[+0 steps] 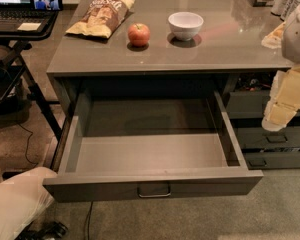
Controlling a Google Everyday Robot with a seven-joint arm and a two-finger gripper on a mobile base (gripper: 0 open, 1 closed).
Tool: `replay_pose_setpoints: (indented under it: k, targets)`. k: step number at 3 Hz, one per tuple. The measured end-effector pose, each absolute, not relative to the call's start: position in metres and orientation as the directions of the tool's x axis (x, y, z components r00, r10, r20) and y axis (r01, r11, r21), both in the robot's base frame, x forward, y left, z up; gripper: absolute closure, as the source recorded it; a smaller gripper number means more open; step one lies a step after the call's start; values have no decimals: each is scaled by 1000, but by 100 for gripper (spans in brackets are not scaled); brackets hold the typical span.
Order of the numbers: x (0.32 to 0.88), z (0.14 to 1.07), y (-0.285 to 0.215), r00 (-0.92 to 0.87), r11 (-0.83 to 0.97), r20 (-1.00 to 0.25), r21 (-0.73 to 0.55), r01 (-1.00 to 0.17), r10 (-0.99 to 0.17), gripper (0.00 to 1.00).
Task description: Place apple into top drawer
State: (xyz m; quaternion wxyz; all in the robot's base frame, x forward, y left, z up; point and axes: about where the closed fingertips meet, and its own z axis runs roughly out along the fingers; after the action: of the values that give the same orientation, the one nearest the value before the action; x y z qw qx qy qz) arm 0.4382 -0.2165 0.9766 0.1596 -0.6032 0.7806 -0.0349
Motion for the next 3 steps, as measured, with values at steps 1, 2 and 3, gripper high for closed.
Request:
replay_pose_setpoints:
  k: [1,2,3]
  targets:
    - [438,977,-216,-221,270,-207,-247,-931,-953,0]
    - [447,977,-211,-205,262,-231,-256,-930,-951,0]
    - [479,976,-199,-212,311,-337,-273,-911,-917,0]
